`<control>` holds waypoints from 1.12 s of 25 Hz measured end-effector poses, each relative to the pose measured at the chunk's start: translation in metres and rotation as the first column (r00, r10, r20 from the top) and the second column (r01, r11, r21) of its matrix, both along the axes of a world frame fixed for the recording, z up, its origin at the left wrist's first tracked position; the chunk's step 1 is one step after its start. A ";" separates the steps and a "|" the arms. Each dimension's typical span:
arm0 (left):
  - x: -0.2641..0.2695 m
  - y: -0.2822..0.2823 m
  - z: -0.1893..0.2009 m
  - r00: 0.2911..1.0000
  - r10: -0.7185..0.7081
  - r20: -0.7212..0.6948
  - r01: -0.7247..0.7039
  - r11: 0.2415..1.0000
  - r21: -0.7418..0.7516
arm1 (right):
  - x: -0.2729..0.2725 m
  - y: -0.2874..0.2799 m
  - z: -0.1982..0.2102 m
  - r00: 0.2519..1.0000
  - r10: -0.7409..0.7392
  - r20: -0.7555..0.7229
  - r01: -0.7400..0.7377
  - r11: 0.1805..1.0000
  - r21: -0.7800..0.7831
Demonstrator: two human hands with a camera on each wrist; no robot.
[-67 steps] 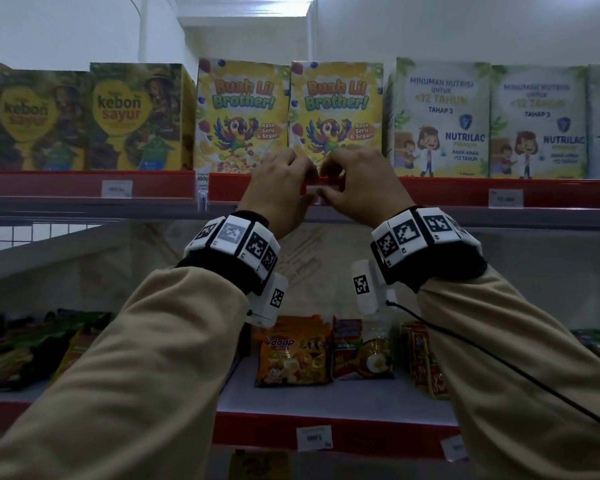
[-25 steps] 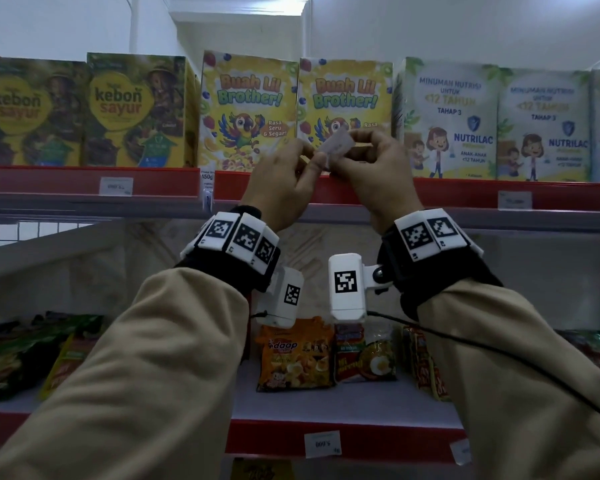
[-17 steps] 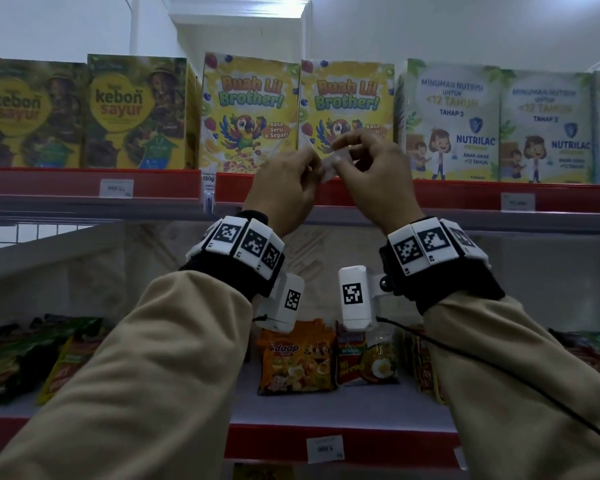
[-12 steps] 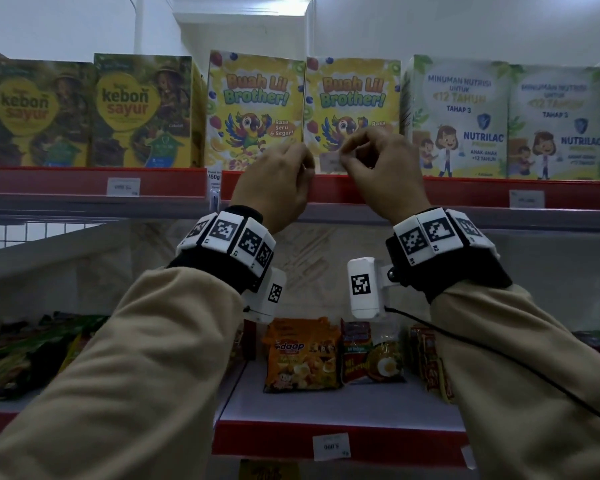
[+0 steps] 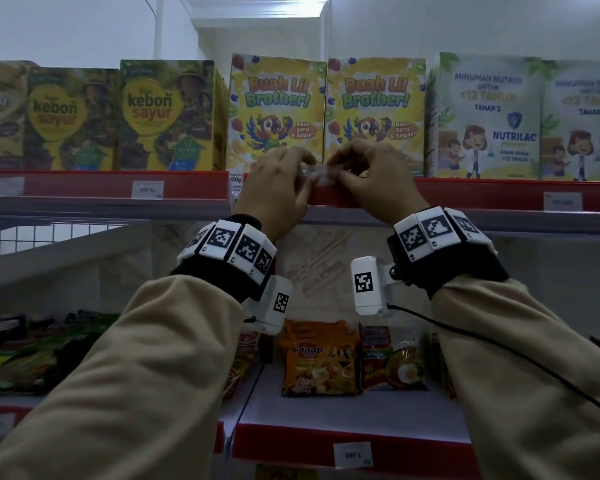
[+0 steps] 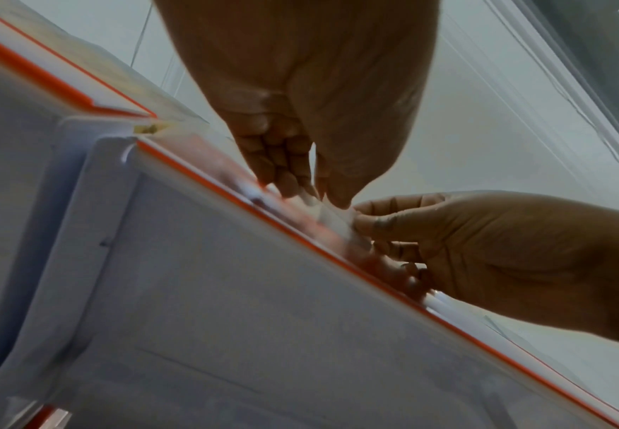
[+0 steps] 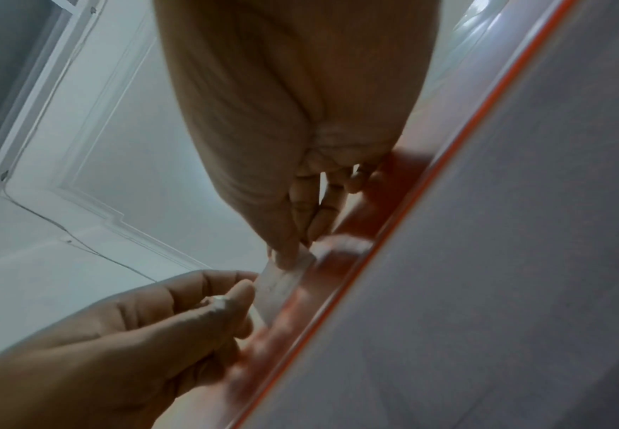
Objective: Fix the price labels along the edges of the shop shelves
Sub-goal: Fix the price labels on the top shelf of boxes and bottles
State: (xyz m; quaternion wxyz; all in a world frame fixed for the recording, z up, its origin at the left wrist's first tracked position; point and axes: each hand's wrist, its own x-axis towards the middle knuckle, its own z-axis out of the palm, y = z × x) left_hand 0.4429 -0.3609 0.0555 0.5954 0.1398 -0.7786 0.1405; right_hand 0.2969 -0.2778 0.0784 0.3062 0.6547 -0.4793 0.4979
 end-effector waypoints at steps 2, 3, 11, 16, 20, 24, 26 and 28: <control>-0.002 -0.001 0.000 0.999 0.035 0.018 -0.035 0.999 -0.012 | -0.002 0.003 0.002 0.999 -0.005 -0.033 0.006 1.000 0.024; -0.003 -0.002 0.001 0.999 0.044 0.021 -0.044 0.999 -0.010 | -0.003 0.005 0.003 0.999 -0.014 -0.047 0.016 0.999 0.032; -0.002 -0.001 0.002 0.996 0.071 0.047 -0.071 0.997 -0.012 | -0.004 0.016 0.009 0.971 -0.175 -0.163 0.203 0.962 0.182; 0.001 0.002 0.006 0.996 0.065 0.068 -0.068 0.997 0.036 | 0.002 0.022 0.017 0.940 -0.225 -0.258 0.293 0.917 0.269; 0.003 0.006 0.009 0.989 0.105 0.107 -0.112 0.992 0.065 | 0.000 0.023 0.019 0.940 -0.215 -0.264 0.291 0.910 0.295; 0.004 0.011 0.010 0.982 0.144 0.126 -0.152 0.986 0.063 | 0.001 0.023 0.020 0.932 -0.213 -0.293 0.303 0.902 0.307; 0.005 0.014 0.012 0.976 0.157 0.152 -0.170 0.982 0.076 | 0.001 0.024 0.019 0.928 -0.224 -0.298 0.314 0.901 0.299; 0.005 0.016 0.013 0.975 0.158 0.159 -0.174 0.980 0.098 | 0.001 0.024 0.017 0.926 -0.230 -0.300 0.318 0.902 0.293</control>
